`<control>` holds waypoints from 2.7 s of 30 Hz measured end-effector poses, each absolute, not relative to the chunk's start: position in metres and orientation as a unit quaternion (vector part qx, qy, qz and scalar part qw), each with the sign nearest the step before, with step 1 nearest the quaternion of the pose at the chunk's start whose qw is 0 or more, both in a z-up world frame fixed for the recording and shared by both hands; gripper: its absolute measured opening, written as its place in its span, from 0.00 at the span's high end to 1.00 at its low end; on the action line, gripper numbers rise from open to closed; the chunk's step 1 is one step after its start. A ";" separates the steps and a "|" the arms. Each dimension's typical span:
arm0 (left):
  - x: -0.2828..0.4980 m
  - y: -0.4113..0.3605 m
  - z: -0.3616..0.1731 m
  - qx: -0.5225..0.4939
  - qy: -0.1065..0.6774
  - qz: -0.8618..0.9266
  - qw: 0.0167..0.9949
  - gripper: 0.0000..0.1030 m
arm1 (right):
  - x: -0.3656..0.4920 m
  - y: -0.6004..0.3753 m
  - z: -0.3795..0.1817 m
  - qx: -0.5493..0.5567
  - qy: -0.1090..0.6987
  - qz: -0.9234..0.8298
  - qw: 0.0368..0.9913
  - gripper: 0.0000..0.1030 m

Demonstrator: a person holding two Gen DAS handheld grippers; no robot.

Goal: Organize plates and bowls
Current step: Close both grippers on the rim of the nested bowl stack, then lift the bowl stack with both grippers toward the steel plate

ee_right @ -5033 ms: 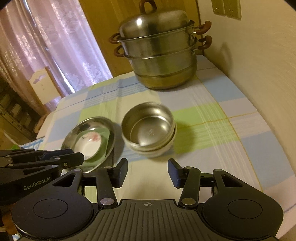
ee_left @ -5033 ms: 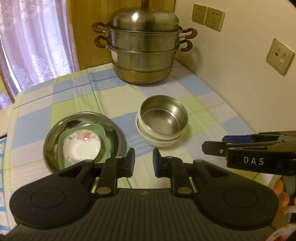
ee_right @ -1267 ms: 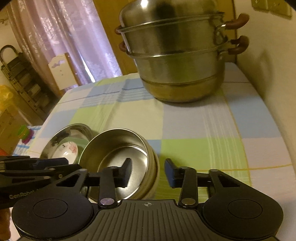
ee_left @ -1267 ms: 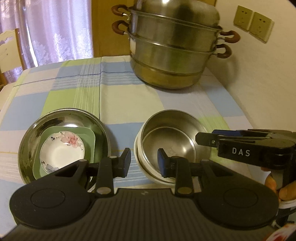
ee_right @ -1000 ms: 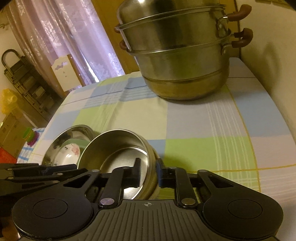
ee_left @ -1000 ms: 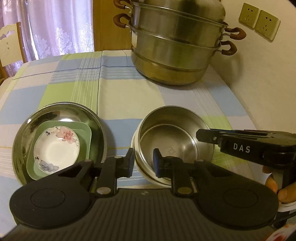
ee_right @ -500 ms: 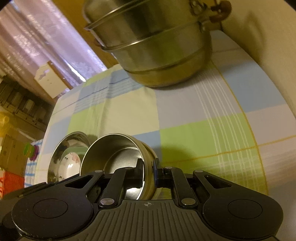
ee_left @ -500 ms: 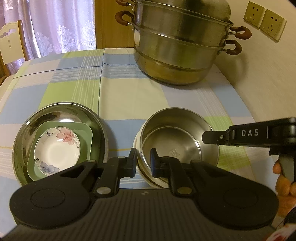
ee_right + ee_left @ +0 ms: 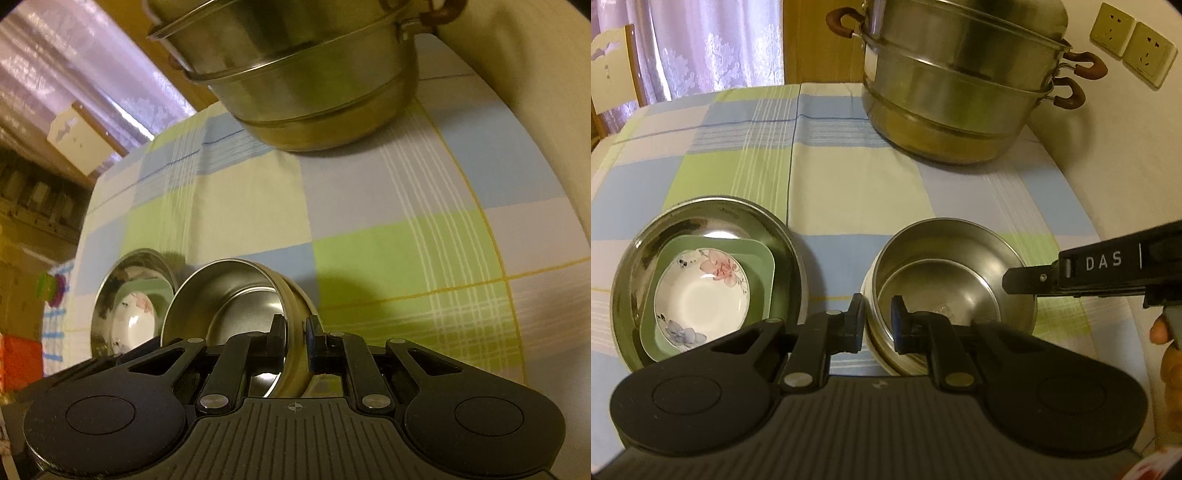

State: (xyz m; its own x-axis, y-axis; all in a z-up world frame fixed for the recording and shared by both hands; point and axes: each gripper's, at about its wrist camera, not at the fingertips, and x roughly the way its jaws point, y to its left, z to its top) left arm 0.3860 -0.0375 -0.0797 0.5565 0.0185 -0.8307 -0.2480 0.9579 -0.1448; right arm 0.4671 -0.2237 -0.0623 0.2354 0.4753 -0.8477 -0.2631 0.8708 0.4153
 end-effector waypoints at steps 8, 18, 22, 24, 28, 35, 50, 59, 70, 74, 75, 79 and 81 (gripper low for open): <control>0.386 -0.031 -0.078 -0.135 0.462 0.081 0.873 0.85 | 0.460 -0.216 -0.055 0.020 0.527 0.251 0.812 0.55; 0.394 -0.028 -0.091 -0.148 0.481 0.085 0.860 0.77 | 0.466 -0.203 -0.077 0.011 0.546 0.261 0.796 0.53; 0.397 -0.030 -0.097 -0.150 0.488 0.082 0.856 0.77 | 0.465 -0.202 -0.086 0.012 0.553 0.257 0.792 0.71; 0.398 -0.032 -0.098 -0.150 0.490 0.076 0.856 0.76 | 0.466 -0.202 -0.090 0.021 0.560 0.258 0.787 0.77; 0.399 -0.033 -0.099 -0.146 0.488 0.076 0.857 0.76 | 0.465 -0.203 -0.092 0.018 0.557 0.258 0.789 0.79; 0.400 -0.031 -0.102 -0.148 0.489 0.074 0.856 0.77 | 0.469 -0.200 -0.092 0.017 0.561 0.256 0.787 0.80; 0.360 -0.030 -0.100 -0.162 0.501 0.081 0.846 0.77 | 0.439 -0.199 -0.091 0.003 0.580 0.270 0.769 0.82; 0.313 -0.028 -0.097 -0.182 0.507 0.097 0.837 0.78 | 0.389 -0.195 -0.089 -0.026 0.579 0.292 0.761 0.82; 0.312 -0.033 -0.096 -0.180 0.495 0.117 0.842 0.78 | 0.381 -0.195 -0.091 -0.017 0.568 0.272 0.777 0.82; 0.311 -0.032 -0.096 -0.185 0.491 0.120 0.843 0.78 | 0.383 -0.198 -0.092 0.000 0.568 0.271 0.777 0.82; 0.310 -0.032 -0.096 -0.185 0.490 0.121 0.843 0.79 | 0.383 -0.199 -0.092 0.005 0.568 0.270 0.777 0.82; 0.308 -0.033 -0.096 -0.187 0.485 0.122 0.846 0.79 | 0.382 -0.203 -0.093 0.019 0.565 0.268 0.780 0.82; 0.308 -0.033 -0.097 -0.188 0.483 0.122 0.847 0.79 | 0.381 -0.204 -0.094 0.022 0.562 0.266 0.783 0.82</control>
State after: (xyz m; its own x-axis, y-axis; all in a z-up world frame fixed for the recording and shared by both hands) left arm 0.3078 -0.0330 -0.0965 0.5046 0.0245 -0.8630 -0.3874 0.8997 -0.2010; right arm 0.3808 -0.2035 -0.0935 0.2257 0.4423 -0.8680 -0.3917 0.8570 0.3348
